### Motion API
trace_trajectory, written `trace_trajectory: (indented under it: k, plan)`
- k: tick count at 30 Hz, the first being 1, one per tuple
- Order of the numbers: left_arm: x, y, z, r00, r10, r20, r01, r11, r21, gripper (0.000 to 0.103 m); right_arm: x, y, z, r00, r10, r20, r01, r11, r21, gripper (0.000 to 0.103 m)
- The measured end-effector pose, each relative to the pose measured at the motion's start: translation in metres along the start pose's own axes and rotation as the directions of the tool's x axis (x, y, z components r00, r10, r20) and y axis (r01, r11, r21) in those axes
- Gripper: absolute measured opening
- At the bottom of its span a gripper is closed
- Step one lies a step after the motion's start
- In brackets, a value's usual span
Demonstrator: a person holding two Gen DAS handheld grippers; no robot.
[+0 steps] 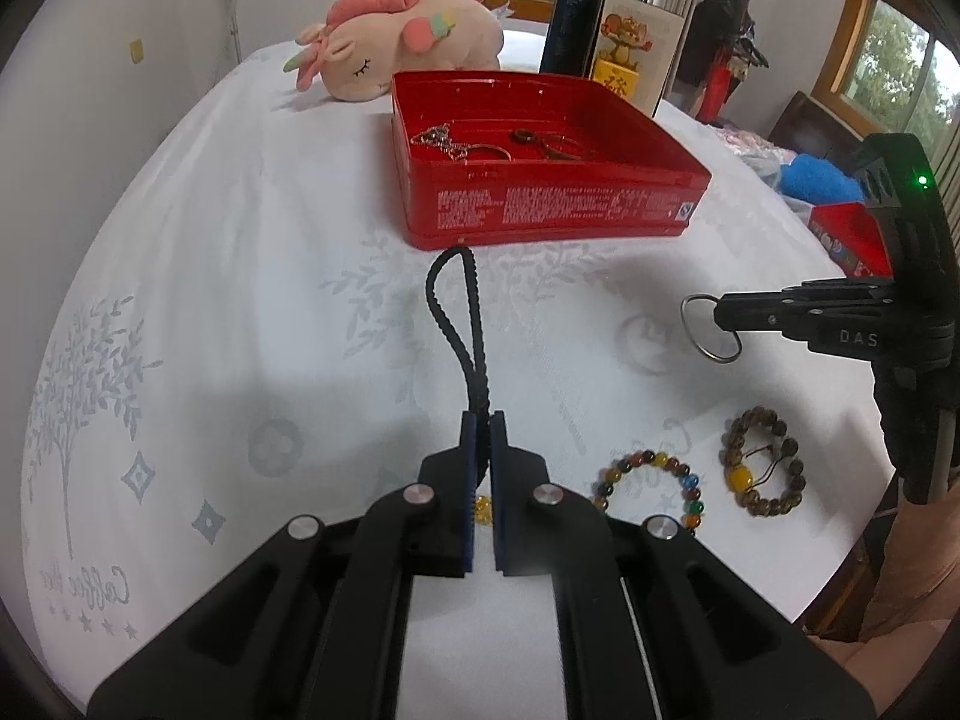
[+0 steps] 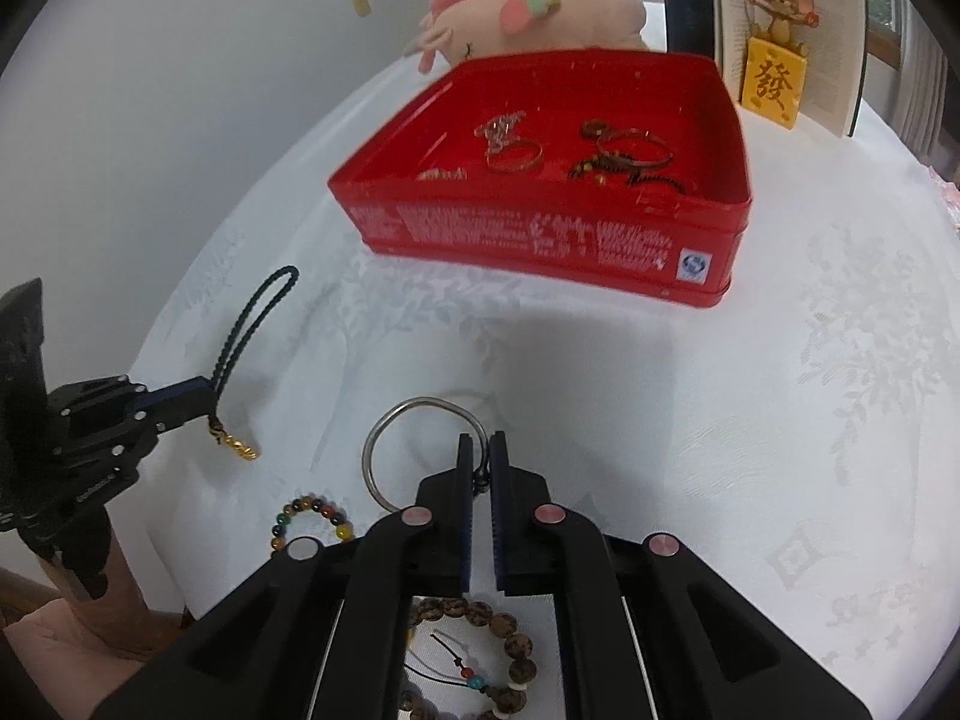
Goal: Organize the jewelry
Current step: 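Carry the cord pendant with the left gripper while the right gripper carries the bangle to the tin, then lower both grippers into the red tin and open them to drop the items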
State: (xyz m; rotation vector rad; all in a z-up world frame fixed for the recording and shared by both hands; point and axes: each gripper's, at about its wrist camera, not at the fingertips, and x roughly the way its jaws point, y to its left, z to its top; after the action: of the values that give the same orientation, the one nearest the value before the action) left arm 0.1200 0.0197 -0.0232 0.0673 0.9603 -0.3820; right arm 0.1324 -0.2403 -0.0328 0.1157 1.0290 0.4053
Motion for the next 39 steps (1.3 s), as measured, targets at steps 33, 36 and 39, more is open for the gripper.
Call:
trace_trajectory:
  k: [33, 36, 39]
  plan:
    - [0.009, -0.011, 0.158, 0.994, -0.02, 0.108, 0.018, 1.0, 0.011, 0.002, -0.011, -0.042, 0.125, 0.992, -0.076, 0.103, 0.07, 0.995, 0.065, 0.005]
    - [0.023, -0.012, 0.177, 0.994, -0.026, 0.108, 0.025, 1.0, 0.01, 0.002, 0.002, -0.054, 0.142, 0.992, -0.092, 0.082, 0.086, 0.993, 0.08, 0.005]
    - [0.04, -0.013, 0.196, 0.994, -0.033, 0.1, 0.033, 0.999, 0.004, 0.002, 0.013, -0.062, 0.155, 0.993, -0.102, 0.065, 0.096, 0.991, 0.09, 0.005]
